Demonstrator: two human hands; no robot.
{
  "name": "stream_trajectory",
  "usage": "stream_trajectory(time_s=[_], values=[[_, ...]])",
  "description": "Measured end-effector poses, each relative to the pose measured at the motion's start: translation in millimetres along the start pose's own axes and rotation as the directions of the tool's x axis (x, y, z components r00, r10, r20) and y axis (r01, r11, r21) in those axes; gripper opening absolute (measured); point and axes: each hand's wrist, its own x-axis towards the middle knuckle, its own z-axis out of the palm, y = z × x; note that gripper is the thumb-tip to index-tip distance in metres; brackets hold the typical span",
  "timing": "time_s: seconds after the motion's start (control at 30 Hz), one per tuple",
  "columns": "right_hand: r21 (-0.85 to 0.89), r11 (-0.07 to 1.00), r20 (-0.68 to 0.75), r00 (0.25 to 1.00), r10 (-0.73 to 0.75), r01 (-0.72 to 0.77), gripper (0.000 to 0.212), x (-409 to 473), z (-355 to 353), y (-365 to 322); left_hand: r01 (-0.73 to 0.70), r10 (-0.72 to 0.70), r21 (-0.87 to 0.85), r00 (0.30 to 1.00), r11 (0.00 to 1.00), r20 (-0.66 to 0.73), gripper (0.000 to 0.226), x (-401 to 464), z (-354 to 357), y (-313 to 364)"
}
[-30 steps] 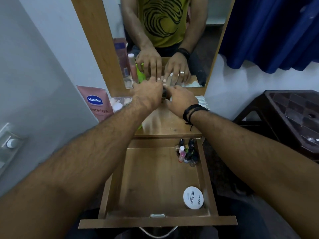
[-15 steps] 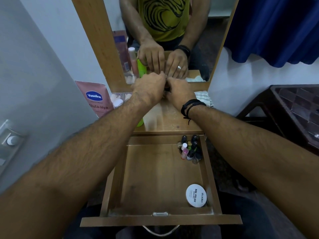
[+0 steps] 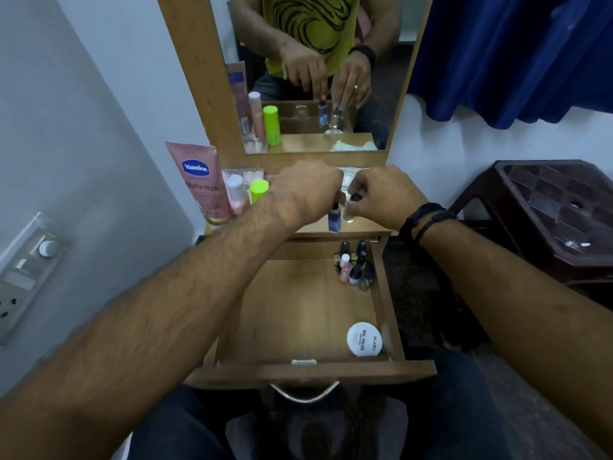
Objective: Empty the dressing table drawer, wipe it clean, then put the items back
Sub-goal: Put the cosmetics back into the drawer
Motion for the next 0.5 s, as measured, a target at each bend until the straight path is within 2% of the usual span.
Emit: stream_trajectory(time_s=[0.1,0.33,0.5], values=[[-0.039,0.999,0.092,0.996,-0.003,0.007,0.017,-29.9,-0.6,7.0,-0.068,0.068,0.009,0.996,0.998,0.060,0.021,-18.5,15.8,11.6],[-0.128,0.987,0.208,0.976,-0.065,0.093,0.018,-72.1,25.1,19.1,-0.056,0.063,-0.040,0.981,0.998,0.185,0.025,-52.0,56.5,30.7],[-0.229,0.954,0.198,0.968,-0.151,0.196,0.015,-85.4,54.3,27.1,-0.018,0.041,-0.092,0.967,0.996,0.253,0.025,-58.7,84.4,37.0]])
